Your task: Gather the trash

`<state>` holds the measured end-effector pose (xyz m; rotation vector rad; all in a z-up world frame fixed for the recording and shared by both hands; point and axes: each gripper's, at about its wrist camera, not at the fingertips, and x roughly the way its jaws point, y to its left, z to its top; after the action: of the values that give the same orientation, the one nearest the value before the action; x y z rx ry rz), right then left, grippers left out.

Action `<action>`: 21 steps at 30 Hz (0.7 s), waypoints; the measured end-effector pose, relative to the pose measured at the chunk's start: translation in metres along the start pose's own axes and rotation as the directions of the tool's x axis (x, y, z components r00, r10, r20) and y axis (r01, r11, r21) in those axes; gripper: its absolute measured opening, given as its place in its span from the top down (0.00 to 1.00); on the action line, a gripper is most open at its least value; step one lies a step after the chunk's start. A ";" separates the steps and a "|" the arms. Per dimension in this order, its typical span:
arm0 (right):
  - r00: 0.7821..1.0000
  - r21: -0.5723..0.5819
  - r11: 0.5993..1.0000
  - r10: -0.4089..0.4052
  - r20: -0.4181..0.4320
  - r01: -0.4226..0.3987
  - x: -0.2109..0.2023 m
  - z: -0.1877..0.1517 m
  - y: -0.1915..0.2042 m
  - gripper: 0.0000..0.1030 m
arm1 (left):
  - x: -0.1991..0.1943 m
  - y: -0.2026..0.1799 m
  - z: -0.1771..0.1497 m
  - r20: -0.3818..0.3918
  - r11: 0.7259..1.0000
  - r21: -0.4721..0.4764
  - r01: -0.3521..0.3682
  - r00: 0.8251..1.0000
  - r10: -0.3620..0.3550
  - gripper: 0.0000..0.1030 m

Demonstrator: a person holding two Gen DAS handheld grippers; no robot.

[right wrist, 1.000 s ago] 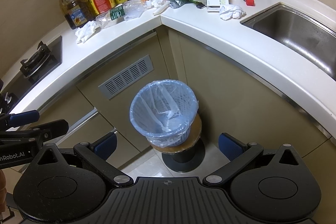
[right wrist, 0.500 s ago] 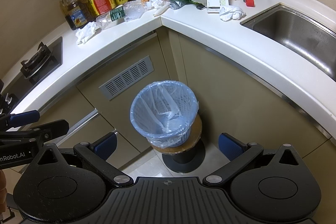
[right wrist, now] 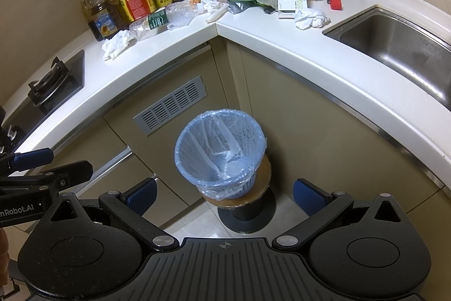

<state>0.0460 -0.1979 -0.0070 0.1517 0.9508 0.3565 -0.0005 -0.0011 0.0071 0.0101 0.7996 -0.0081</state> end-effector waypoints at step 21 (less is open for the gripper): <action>1.000 -0.003 1.000 0.011 0.007 -0.011 -0.001 0.006 0.001 0.00 | -0.003 0.003 0.005 0.005 1.000 -0.003 -0.006 1.000 0.006 0.20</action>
<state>0.0503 -0.1976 -0.0025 0.1559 0.9424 0.3675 0.0014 0.0015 0.0129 0.0097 0.7948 -0.0014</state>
